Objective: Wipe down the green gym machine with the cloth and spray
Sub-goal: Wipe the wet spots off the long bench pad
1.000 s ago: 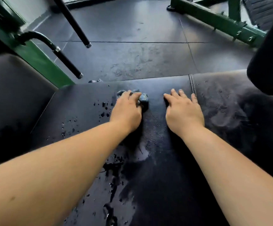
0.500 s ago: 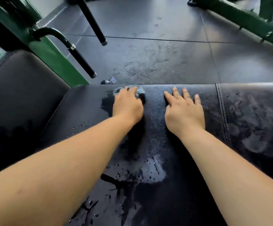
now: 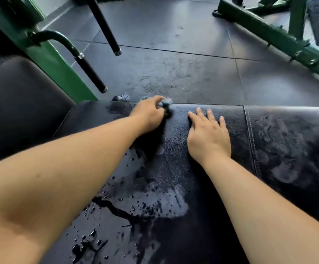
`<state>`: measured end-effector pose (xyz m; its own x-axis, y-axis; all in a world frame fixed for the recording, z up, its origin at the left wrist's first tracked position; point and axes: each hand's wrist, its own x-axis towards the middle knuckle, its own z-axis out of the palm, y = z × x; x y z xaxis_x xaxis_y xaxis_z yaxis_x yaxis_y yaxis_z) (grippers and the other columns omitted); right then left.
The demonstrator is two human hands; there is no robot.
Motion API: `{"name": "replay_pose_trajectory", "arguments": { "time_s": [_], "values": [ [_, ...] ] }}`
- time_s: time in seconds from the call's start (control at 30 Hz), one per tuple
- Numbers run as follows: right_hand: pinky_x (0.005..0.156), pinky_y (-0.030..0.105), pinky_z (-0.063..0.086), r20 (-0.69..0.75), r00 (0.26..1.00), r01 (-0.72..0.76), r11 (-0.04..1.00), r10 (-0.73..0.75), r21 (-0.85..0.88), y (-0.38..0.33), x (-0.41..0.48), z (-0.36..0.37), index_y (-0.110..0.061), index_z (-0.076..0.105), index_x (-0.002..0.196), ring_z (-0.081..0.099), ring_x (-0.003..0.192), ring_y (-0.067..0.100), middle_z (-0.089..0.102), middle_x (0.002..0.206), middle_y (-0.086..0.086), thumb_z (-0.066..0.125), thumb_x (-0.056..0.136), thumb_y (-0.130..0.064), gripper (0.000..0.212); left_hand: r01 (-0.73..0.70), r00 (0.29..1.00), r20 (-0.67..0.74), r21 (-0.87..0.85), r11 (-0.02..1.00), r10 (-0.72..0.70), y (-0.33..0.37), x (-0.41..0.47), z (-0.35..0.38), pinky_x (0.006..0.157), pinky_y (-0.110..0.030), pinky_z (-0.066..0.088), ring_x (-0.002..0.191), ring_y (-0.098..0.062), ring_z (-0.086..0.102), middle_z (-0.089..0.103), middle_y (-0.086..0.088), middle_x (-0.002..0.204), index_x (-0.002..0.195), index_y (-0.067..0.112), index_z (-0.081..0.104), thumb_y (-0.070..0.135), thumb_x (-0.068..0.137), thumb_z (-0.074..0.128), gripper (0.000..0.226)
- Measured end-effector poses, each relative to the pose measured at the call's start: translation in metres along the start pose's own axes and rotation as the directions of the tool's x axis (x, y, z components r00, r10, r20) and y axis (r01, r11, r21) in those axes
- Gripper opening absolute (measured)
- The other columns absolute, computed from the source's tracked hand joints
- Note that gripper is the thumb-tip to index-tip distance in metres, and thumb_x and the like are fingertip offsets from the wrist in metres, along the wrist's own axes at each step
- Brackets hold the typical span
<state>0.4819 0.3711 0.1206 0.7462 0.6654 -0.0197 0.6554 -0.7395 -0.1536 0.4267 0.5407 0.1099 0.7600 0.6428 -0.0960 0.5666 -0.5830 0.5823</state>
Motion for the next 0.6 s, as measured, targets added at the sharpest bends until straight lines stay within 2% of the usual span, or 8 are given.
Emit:
{"name": "replay_pose_trajectory", "arguments": {
  "time_s": [0.07,0.13,0.2,0.3,0.4,0.5,0.57,0.6],
  "values": [
    [0.121,0.041,0.0,-0.01,1.0,-0.019,1.0,0.019,0.01,0.0,-0.001,-0.001,-0.028,0.027,0.152,0.009,0.15,0.015,0.018,0.161,-0.009,0.024,0.102,-0.024,0.05,-0.193,0.98,0.064,0.05,0.98,0.19,0.001,-0.02,-0.003,0.1,-0.026,0.034,0.128,-0.021,0.047,0.052,0.001,0.14,0.137,0.032,0.048,0.029,0.095,0.053,0.043],
    [0.121,0.04,0.0,-0.008,1.0,-0.013,1.0,0.013,0.014,0.0,0.001,0.0,-0.028,0.028,0.151,0.009,0.15,0.015,0.018,0.161,-0.009,0.023,0.102,-0.023,0.05,-0.227,0.972,0.09,0.124,0.966,0.217,-0.033,-0.03,-0.019,0.103,-0.027,0.033,0.13,-0.022,0.045,0.048,0.001,0.144,0.141,0.034,0.043,0.032,0.096,0.052,0.046],
    [0.121,0.041,0.0,-0.001,1.0,-0.015,1.0,0.015,0.015,0.0,0.001,-0.001,-0.028,0.03,0.15,0.009,0.15,0.016,0.018,0.161,-0.009,0.024,0.101,-0.022,0.049,-0.033,0.999,-0.002,0.148,0.988,0.033,-0.076,-0.035,-0.033,0.107,-0.032,0.032,0.131,-0.027,0.042,0.045,-0.004,0.146,0.141,0.033,0.041,0.033,0.097,0.05,0.045],
    [0.121,0.041,0.001,-0.013,1.0,-0.017,1.0,0.017,0.022,0.0,0.001,-0.001,-0.029,0.033,0.148,0.011,0.149,0.016,0.021,0.16,-0.009,0.026,0.1,-0.02,0.05,0.229,0.958,-0.207,0.119,0.966,-0.201,-0.087,-0.037,-0.032,0.111,-0.043,0.028,0.131,-0.034,0.037,0.044,-0.017,0.142,0.136,0.017,0.046,0.027,0.097,0.046,0.041],
    [0.121,0.04,0.002,-0.032,0.999,-0.011,0.998,0.014,0.069,0.0,0.003,-0.002,-0.029,0.036,0.147,0.015,0.149,0.017,0.025,0.159,-0.006,0.026,0.1,-0.021,0.048,-0.046,0.993,-0.102,0.059,0.997,0.052,-0.043,-0.067,-0.002,0.115,-0.038,0.024,0.136,-0.028,0.036,0.044,-0.009,0.146,0.139,0.019,0.047,0.024,0.093,0.049,0.046],
    [0.121,0.038,0.003,-0.036,0.999,-0.001,0.99,0.006,0.139,0.001,0.001,-0.003,-0.028,0.041,0.145,0.019,0.148,0.018,0.03,0.158,-0.003,0.029,0.101,-0.023,0.046,-0.456,0.887,0.075,-0.004,0.89,0.455,-0.023,-0.131,0.02,0.12,-0.032,0.013,0.143,-0.018,0.025,0.035,-0.002,0.153,0.142,0.022,0.044,0.019,0.092,0.054,0.051],
    [0.121,0.037,0.005,-0.022,1.0,0.019,0.983,-0.015,0.18,0.004,-0.001,-0.003,-0.027,0.044,0.143,0.021,0.147,0.017,0.032,0.157,-0.003,0.031,0.101,-0.023,0.044,-0.508,0.856,0.145,0.061,0.859,0.496,-0.041,-0.131,0.003,0.119,-0.03,0.006,0.146,-0.015,0.018,0.025,0.0,0.157,0.145,0.026,0.038,0.018,0.095,0.053,0.053],
    [0.122,0.036,0.006,-0.01,1.0,0.03,0.98,-0.028,0.195,0.007,-0.001,-0.003,-0.028,0.045,0.142,0.021,0.147,0.017,0.032,0.157,-0.004,0.032,0.101,-0.024,0.043,-0.406,0.911,0.134,0.133,0.904,0.39,-0.053,-0.12,-0.007,0.118,-0.033,0.006,0.146,-0.016,0.017,0.022,-0.001,0.158,0.146,0.027,0.036,0.019,0.096,0.052,0.053]
  ]
}}
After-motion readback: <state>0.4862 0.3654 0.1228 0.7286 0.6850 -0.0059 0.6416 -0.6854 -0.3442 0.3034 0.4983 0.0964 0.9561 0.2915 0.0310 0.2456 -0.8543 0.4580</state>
